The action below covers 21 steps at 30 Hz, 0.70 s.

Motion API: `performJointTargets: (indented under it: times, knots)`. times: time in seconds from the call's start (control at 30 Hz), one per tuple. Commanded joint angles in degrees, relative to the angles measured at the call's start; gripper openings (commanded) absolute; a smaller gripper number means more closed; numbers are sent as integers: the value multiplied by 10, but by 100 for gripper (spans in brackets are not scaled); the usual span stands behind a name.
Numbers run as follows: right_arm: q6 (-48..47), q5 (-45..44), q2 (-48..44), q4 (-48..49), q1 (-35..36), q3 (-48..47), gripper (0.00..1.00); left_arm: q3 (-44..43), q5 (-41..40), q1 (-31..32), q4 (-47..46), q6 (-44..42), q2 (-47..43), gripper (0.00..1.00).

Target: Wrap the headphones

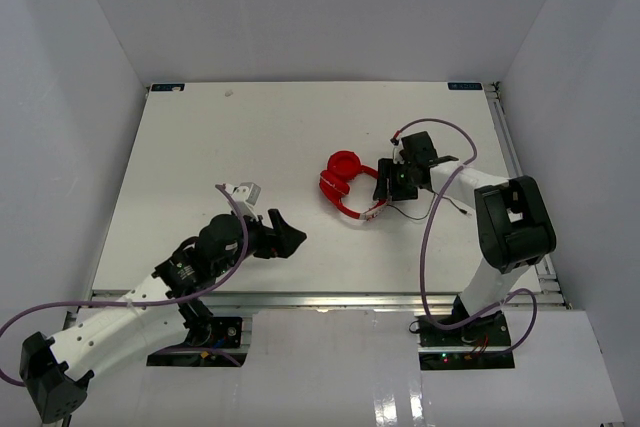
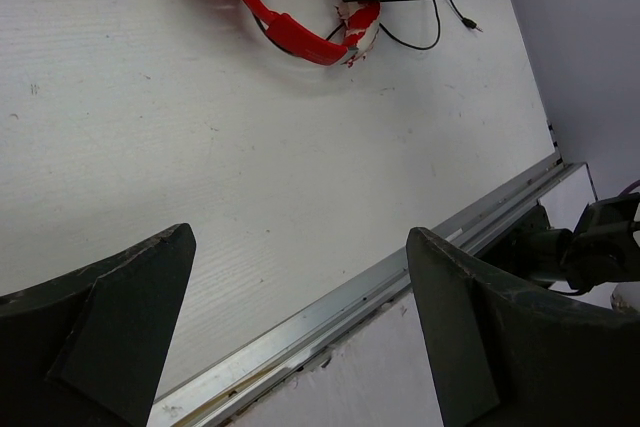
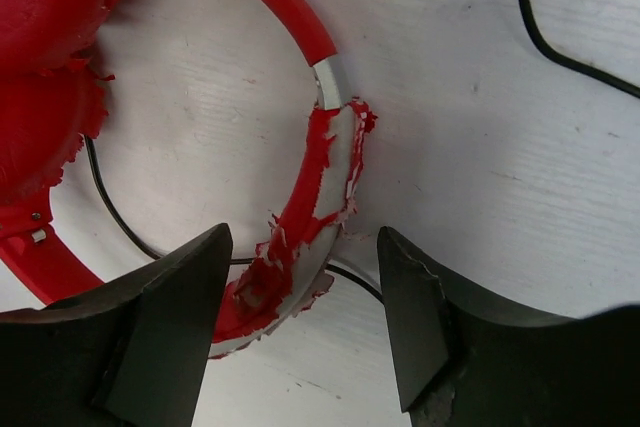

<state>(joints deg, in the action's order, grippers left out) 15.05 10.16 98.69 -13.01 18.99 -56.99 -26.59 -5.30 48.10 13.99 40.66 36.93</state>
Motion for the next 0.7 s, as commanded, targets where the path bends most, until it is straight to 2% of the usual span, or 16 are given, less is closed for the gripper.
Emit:
performJointTargets:
  times: [0.0, 0.3, 0.47, 0.57, 0.67]
  knots:
    - [7, -5, 25, 6, 6, -19, 60, 4, 5, -1, -19, 6, -4, 98]
    - [7, -33, 44, 4, 7, -22, 43, 0, 11, -2, -21, 13, -9, 98]
    - [3, -33, 35, 6, 5, -22, 25, 1, 21, -1, -24, 16, -4, 98]
    - [-3, -4, 27, 6, -8, -27, 14, 1, 46, -2, -37, 11, 12, 98]
    - [-20, 44, 14, 7, -34, -46, 8, -6, 87, -2, -50, -5, 30, 98]
